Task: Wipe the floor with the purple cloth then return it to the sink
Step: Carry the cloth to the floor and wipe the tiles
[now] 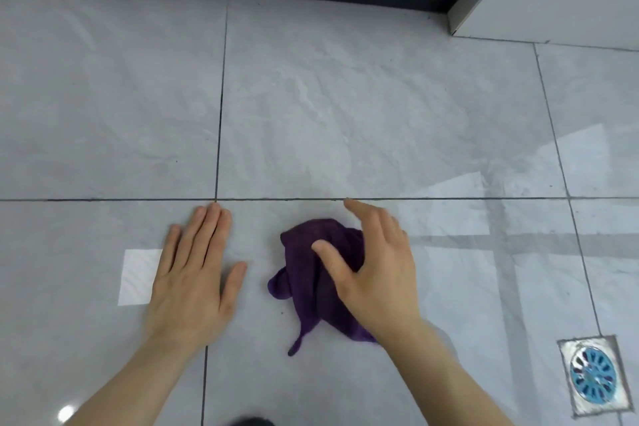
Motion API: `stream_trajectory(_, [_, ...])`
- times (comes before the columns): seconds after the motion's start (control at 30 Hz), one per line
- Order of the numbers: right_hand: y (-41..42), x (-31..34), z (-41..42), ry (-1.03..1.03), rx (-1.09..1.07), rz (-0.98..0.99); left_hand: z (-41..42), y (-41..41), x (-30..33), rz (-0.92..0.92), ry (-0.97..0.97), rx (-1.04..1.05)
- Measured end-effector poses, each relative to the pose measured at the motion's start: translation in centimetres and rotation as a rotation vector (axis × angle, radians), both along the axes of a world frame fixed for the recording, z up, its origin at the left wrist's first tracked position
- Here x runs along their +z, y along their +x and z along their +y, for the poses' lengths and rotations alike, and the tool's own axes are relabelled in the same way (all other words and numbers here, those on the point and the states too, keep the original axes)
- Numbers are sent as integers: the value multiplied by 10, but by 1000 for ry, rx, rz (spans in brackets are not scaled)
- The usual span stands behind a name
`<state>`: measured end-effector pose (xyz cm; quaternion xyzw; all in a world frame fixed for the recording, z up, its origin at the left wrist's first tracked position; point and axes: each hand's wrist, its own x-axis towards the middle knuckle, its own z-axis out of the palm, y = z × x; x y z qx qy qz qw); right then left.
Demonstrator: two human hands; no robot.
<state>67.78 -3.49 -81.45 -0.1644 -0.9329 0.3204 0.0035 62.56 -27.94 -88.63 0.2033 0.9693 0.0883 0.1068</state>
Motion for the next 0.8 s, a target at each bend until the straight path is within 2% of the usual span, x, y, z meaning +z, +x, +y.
stream_trajectory(0.13, [31, -41, -21, 259, 309, -122, -1, -2, -1, -15, -14, 13])
stream_trajectory(0.27, [24, -61, -21, 361, 374, -87, -1, -1, -2, -16, -7, 14])
stream_trajectory(0.33, [0, -64, -11, 391, 292, -85, -1, -2, -1, -20, -12, 10])
stream_trajectory(0.47, [-54, -70, 11, 432, -43, -122, 0, -2, 0, -27, -10, 9])
stream_trajectory(0.63, [-102, -71, -2, 369, -252, -150, 1, -2, 1, -42, -10, 14])
stream_trajectory(0.8, [-97, -68, -56, 402, 172, -93, 0, -4, 3, -47, -7, 3])
